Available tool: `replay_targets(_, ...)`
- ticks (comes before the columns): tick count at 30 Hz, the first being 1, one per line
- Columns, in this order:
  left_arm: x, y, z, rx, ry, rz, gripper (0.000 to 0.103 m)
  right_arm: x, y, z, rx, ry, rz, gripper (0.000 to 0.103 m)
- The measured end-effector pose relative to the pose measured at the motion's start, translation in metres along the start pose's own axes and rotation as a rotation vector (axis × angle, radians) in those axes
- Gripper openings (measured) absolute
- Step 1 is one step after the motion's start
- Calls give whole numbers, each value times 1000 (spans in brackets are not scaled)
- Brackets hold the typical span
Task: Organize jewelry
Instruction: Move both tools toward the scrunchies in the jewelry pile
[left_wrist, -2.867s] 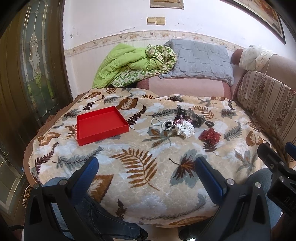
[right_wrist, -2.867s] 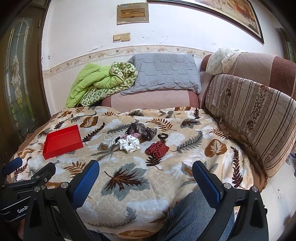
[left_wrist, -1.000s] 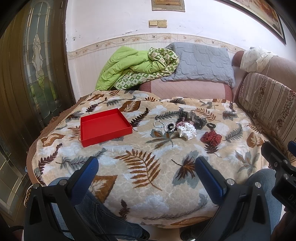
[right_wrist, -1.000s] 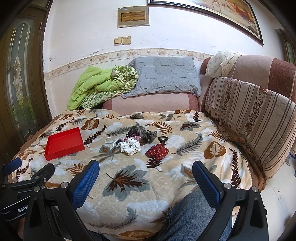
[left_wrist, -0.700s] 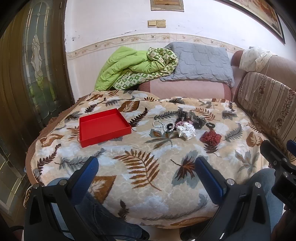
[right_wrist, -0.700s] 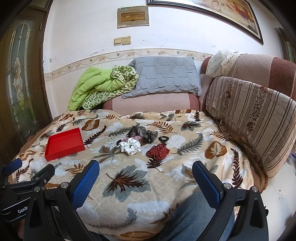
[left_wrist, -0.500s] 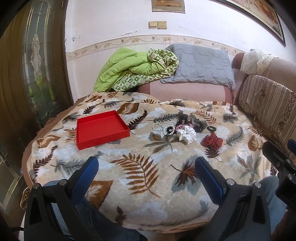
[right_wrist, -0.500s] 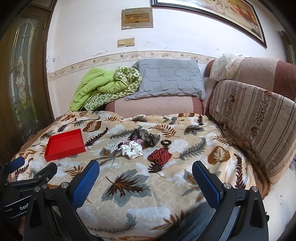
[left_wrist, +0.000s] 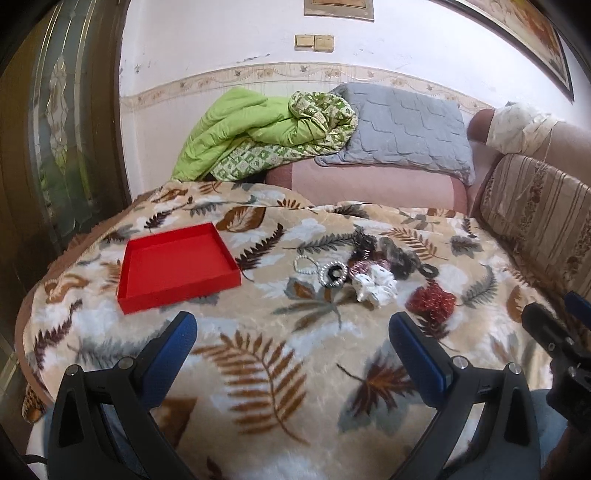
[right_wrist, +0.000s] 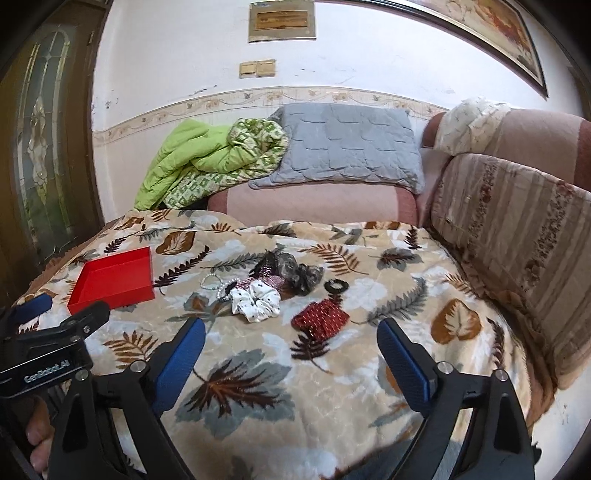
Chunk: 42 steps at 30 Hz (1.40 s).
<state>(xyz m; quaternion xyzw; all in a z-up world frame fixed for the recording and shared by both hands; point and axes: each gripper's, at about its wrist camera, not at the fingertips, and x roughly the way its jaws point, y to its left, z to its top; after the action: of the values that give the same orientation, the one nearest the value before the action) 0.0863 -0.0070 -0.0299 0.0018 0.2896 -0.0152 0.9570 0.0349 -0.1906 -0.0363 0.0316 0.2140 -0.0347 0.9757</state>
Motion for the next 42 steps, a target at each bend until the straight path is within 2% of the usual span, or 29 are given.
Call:
replay_targets(5, 25, -11, 4, 20, 4, -19, 103, 26, 1, 6, -35, -1, 14, 93)
replay_targets(9, 42, -18, 7, 23, 26, -43, 103, 55, -3, 9, -27, 43, 32, 90)
replay_targets(17, 75, -31, 12, 44, 48, -42, 103, 95, -11, 4, 1, 114, 12, 85)
replay_targets(32, 112, -39, 21, 80, 62, -36, 103, 125, -25, 13, 25, 154, 8, 83)
replay_targets(42, 128, -47, 41, 77, 37, -37, 103, 145, -24, 46, 15, 115, -22, 83)
